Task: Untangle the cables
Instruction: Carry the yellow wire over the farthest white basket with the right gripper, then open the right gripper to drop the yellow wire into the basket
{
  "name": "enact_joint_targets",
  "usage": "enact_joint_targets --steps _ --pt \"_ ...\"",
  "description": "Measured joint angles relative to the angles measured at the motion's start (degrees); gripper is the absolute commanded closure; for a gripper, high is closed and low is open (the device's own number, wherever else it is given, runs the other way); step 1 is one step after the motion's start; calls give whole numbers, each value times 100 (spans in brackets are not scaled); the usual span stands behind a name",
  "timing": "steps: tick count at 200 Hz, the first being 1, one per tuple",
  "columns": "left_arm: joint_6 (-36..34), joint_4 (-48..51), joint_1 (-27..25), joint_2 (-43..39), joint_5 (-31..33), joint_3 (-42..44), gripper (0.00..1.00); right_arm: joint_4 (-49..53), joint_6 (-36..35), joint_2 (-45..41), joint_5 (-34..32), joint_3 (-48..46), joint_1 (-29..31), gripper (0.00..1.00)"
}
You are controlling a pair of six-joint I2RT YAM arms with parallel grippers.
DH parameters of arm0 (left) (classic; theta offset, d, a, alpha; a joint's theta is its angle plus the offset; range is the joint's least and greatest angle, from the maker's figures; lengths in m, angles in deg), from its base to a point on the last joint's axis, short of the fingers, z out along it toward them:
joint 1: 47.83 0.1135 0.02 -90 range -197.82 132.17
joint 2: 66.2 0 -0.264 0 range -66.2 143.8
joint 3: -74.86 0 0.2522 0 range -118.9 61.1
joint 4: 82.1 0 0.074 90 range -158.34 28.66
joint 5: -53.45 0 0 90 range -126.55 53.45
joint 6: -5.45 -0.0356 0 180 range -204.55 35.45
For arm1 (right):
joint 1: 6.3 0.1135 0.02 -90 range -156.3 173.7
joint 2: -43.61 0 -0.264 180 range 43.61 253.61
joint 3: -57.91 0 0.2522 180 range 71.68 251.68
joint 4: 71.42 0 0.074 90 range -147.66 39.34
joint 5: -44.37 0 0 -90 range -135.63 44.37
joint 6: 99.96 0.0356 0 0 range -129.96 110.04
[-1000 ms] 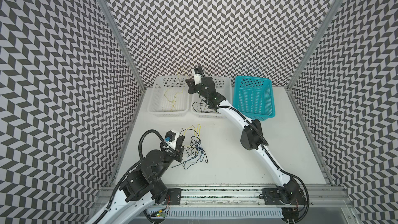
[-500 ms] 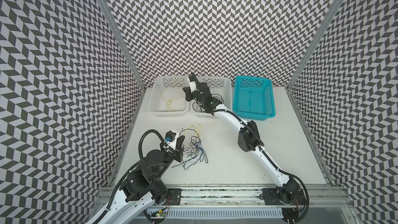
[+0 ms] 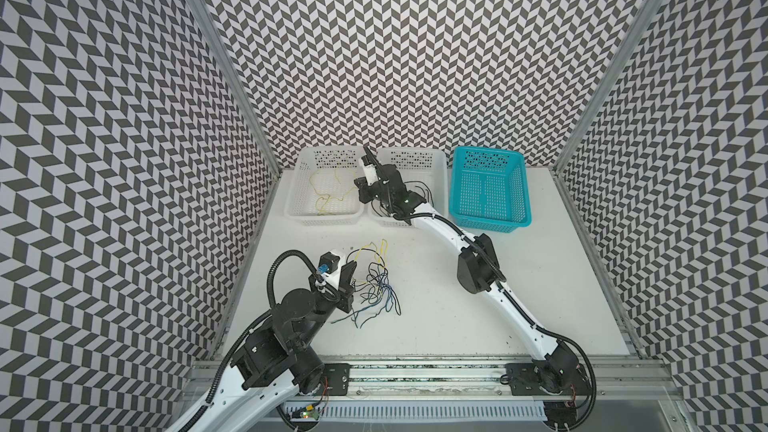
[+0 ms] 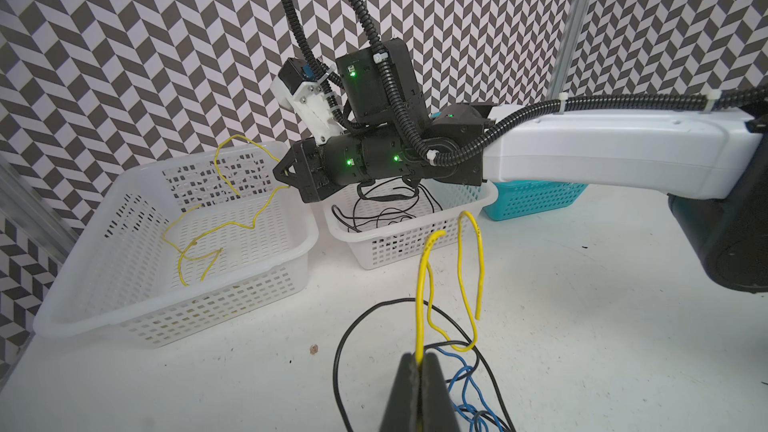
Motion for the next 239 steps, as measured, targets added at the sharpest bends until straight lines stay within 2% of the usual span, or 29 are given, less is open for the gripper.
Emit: enact_joint_targets --steps 23,31,56,92,150,239 --pt "-2 -2 0 2 0 0 100 31 -2 0 4 7 0 100" --pt "-11 -4 0 2 -2 2 100 52 -2 0 7 7 0 93" --pt "-22 -20 0 2 0 17 100 114 -9 0 26 7 0 81" --pt "-37 -50 0 4 0 61 100 260 -92 0 46 7 11 72" --pt "-42 -61 0 2 -2 66 100 527 -304 -136 -33 -52 28 46" --pt "-61 -66 0 2 0 66 100 822 -431 -1082 24 -179 98 34"
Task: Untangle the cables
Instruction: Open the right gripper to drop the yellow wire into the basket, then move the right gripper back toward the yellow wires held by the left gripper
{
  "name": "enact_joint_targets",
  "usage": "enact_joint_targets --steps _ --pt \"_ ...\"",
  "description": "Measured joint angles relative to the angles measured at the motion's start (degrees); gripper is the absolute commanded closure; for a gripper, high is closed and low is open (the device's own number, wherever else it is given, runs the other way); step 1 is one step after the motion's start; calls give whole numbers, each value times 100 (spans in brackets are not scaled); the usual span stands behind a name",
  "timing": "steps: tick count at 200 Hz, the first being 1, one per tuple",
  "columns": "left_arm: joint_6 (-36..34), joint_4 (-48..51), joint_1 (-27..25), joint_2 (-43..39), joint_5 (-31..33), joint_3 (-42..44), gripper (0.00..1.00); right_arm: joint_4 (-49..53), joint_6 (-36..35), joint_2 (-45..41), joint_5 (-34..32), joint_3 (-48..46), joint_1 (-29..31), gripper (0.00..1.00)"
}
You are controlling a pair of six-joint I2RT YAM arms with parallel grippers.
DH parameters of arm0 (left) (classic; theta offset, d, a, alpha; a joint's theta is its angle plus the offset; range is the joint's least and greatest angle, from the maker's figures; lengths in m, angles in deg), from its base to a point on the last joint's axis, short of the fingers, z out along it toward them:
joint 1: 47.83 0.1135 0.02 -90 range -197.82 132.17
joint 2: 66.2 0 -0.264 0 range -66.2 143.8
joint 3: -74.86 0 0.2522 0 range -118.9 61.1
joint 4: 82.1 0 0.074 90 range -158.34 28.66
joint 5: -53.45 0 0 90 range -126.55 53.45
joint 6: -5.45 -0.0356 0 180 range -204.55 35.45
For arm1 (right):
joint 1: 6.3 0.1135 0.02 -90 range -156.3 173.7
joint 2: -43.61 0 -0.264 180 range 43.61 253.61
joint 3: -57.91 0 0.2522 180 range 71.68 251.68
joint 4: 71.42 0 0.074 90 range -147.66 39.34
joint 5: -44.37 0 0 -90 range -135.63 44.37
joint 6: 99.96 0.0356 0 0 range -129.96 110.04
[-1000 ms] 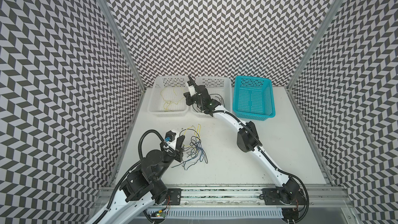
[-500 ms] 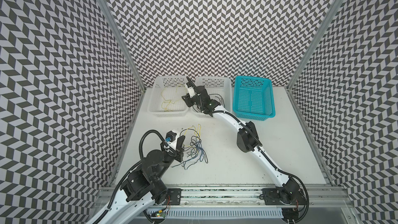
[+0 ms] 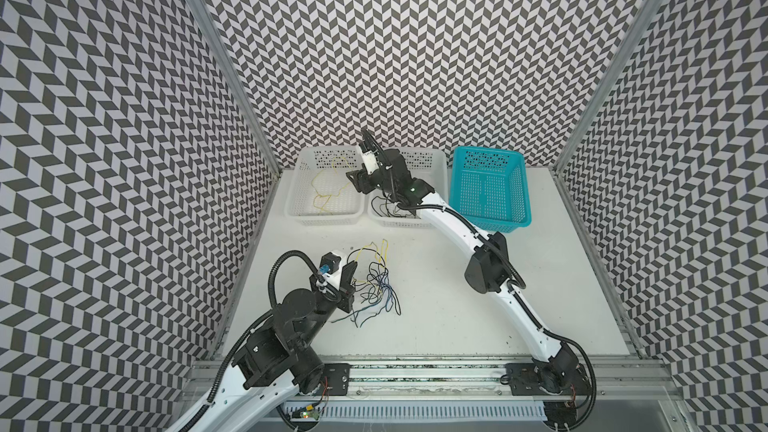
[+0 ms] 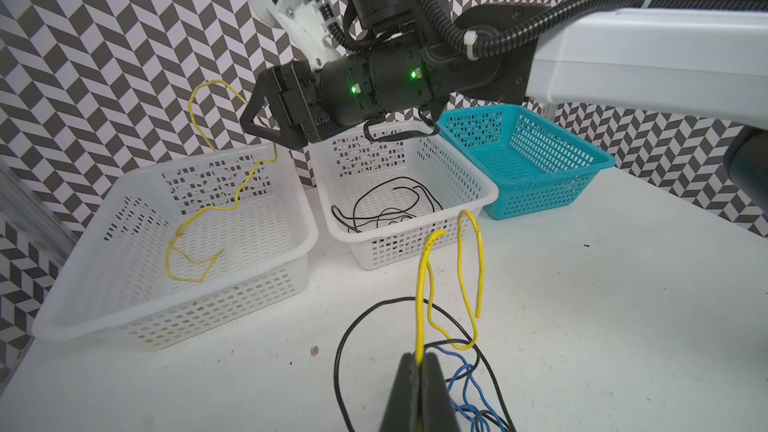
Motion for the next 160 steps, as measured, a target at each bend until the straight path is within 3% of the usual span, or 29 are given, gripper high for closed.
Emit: enact_joint_targets --steps 98,130,160 --pt "-4 0 0 -44 -2 0 100 122 164 -264 540 -201 44 38" --pt "-4 -4 0 -92 -2 0 100 26 249 -1095 669 -1478 22 35" --pt "2 -4 0 -94 -4 0 100 -595 527 -2656 844 -3558 -72 33"
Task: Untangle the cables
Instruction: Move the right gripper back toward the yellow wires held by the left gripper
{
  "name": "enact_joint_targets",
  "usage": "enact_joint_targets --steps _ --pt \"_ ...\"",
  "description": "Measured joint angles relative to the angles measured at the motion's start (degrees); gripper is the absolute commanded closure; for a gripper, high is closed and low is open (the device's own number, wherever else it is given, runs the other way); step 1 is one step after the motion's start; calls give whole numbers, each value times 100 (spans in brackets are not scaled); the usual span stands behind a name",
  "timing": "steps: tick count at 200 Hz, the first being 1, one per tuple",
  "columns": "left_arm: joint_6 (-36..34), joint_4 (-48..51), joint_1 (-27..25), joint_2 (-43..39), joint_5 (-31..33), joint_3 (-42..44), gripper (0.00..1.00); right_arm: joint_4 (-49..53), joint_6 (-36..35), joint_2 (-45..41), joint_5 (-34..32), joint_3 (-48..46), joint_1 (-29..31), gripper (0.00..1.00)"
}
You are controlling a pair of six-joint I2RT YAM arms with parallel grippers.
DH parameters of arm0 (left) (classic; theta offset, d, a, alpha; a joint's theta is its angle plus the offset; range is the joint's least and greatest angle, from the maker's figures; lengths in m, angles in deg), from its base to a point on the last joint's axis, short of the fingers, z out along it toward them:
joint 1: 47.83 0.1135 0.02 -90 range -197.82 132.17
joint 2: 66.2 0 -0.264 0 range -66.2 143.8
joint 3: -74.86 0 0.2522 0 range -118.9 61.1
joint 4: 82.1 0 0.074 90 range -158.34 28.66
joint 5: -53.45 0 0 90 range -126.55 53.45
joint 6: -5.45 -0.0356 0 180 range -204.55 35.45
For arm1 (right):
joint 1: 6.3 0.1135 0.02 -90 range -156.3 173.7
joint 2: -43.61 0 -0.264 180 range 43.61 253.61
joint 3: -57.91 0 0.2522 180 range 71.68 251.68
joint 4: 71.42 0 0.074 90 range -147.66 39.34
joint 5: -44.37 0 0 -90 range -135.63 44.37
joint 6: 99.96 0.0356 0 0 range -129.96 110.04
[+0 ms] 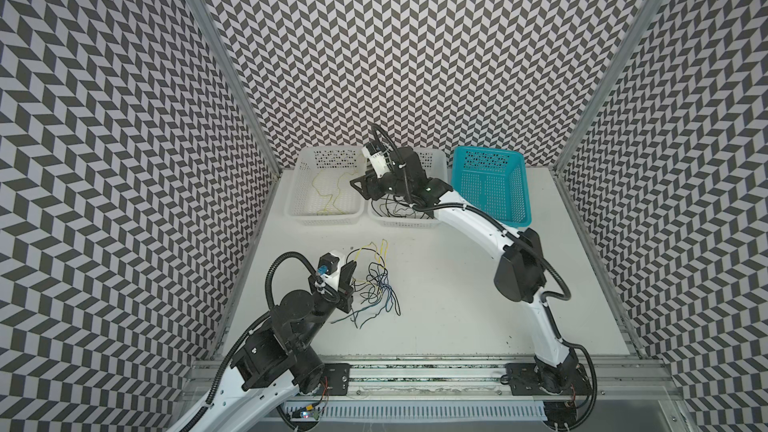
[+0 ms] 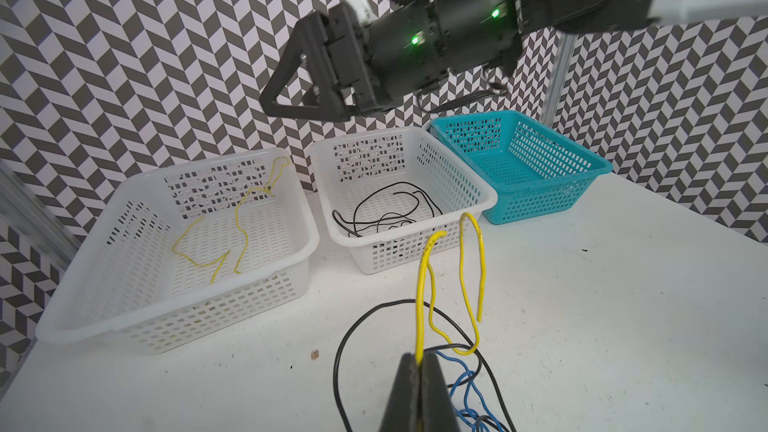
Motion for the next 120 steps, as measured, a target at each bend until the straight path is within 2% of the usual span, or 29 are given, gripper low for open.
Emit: enact_joint_targets --steps 36,65,89,120 --pt "87 -7 7 61 -111 -22 100 -1224 376 -2188 278 -2763 -129 33" --pt "402 13 157 468 -258 -393 100 -2245 678 -3491 549 -4693 -149 33" --pt "903 -7 326 828 -339 -883 100 -2957 984 -4033 750 -5969 -94 33" --pt "1547 -83 369 1156 -463 -1281 100 -3488 1298 -4109 935 -6859 59 35"
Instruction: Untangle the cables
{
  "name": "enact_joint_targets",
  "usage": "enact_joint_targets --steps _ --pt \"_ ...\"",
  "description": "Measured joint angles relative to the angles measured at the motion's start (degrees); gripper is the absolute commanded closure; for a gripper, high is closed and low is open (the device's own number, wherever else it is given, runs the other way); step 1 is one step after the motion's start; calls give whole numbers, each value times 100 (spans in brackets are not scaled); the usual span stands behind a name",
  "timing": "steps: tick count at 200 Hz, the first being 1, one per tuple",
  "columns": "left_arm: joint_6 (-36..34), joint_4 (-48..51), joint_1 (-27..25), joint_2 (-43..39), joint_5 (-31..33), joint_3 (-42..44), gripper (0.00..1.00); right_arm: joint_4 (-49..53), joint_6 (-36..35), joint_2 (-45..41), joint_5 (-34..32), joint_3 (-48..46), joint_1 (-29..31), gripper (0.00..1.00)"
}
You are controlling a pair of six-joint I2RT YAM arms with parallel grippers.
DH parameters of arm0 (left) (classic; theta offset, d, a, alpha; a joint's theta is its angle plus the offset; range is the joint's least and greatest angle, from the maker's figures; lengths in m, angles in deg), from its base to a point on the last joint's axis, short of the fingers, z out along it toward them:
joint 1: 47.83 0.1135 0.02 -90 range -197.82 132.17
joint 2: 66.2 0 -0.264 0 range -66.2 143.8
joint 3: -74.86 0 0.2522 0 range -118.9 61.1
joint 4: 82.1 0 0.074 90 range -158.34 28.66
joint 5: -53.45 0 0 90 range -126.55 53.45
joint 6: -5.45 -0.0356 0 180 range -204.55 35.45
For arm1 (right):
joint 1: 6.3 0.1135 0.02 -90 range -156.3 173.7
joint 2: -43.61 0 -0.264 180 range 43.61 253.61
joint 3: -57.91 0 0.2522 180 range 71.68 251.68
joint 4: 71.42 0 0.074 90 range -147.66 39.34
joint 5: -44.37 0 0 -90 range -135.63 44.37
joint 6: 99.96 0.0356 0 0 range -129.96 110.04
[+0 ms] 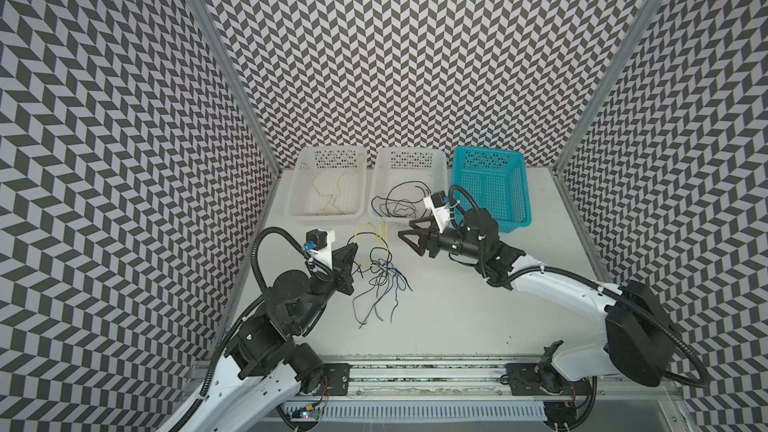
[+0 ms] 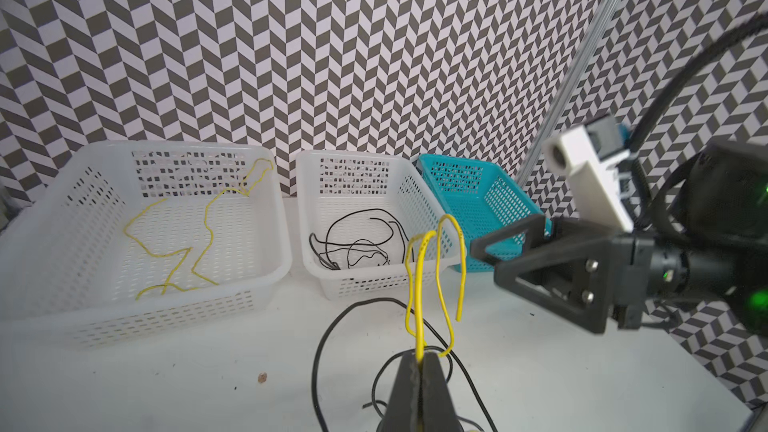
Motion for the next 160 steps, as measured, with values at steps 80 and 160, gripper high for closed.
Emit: enact_joint_targets --steps 80,160 --pt "859 -57 0 804 -278 -212 100 -1488 680 96 188 -739 442 49" --pt "1054 -275 0 1130 -319 -291 100 -675 459 -229 -568 -828 765 56"
